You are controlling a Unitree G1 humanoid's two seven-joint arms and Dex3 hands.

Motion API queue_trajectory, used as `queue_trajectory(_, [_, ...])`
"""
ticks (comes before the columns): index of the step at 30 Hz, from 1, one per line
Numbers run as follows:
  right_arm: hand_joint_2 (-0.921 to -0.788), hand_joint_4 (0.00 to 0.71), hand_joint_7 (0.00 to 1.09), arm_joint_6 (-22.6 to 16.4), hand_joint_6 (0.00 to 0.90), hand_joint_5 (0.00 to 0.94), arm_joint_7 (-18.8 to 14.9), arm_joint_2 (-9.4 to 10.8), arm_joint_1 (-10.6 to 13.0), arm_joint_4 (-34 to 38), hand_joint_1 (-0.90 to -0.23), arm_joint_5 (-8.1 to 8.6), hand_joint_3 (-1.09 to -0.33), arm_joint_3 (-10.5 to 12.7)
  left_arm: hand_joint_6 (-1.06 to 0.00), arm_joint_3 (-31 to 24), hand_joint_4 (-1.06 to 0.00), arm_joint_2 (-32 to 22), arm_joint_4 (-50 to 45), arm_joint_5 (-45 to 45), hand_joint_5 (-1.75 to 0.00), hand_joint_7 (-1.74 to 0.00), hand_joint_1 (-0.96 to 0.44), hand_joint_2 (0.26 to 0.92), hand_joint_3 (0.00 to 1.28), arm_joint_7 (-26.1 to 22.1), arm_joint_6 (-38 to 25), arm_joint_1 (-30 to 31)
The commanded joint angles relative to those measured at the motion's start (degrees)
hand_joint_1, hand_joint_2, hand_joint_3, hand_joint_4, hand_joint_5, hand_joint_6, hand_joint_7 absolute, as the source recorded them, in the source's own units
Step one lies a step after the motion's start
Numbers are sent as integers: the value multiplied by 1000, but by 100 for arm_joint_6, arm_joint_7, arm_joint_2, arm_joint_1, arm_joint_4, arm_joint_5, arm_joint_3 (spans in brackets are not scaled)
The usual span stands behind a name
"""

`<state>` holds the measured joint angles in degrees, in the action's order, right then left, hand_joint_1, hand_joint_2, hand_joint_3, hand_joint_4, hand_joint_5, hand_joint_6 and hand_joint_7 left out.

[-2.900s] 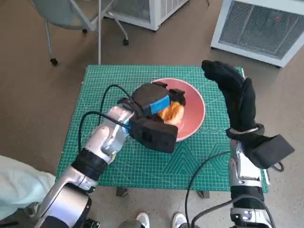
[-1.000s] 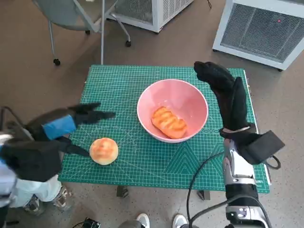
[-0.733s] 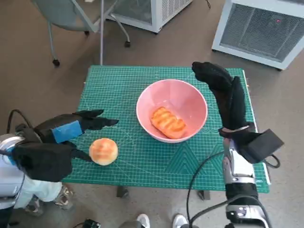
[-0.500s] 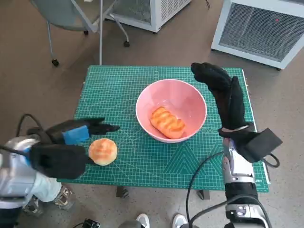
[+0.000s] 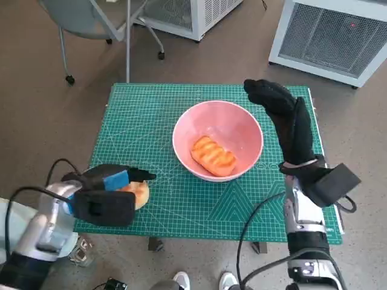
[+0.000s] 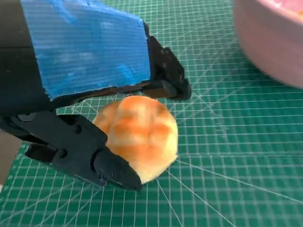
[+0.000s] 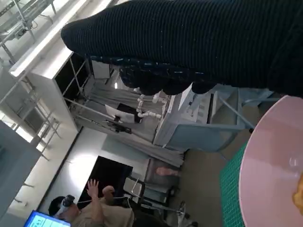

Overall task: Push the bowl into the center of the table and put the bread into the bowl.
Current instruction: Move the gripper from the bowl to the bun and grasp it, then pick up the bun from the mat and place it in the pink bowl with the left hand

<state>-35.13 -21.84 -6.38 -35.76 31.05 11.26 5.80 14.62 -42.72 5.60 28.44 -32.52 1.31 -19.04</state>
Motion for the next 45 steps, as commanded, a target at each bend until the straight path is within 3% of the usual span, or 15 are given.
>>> queue_trajectory(1, [-921,176,501,137,-1,0,-26,-4,135,-53,-690,66,-755,13,-616,-105,-708,-78,177,-106,-1083,-1097,8,915,64,-7,248,-102])
queue_trajectory(13, [-921,176,499,194,-1,0,77,20,214,-144,-687,33,-756,54,-607,-750,-678,-255,-98,-865,-1118,-1247,2,920,81,-344,468,-323])
queue_trajectory(21, [-921,177,497,194,-1,1,119,17,212,-151,-683,18,-756,81,-558,-1294,-643,-183,-407,-1380,-1172,-1285,1,920,118,-241,459,-636])
queue_trajectory(28, [-921,178,491,184,-1,1,129,8,207,-162,-684,19,-755,97,-508,-1537,-609,136,-574,-1548,-1244,-1303,0,920,156,277,598,-1091])
queue_trajectory(36, [-921,177,487,194,-1,0,101,-10,219,-206,-688,55,-756,113,-543,-1248,-532,816,-474,-1221,-1492,-1105,-3,920,192,1103,952,-1637])
queue_trajectory(40, [-921,177,486,185,-1,0,95,-20,246,-252,-692,54,-756,117,-516,-943,-561,1224,-324,-784,-1418,-1169,-1,921,184,1596,1087,-1995])
queue_trajectory(45, [-921,177,486,172,-1,0,88,-27,290,-305,-688,52,-757,121,-545,-515,-631,1684,-15,-360,-1304,-1175,-1,921,135,1878,1077,-2444])
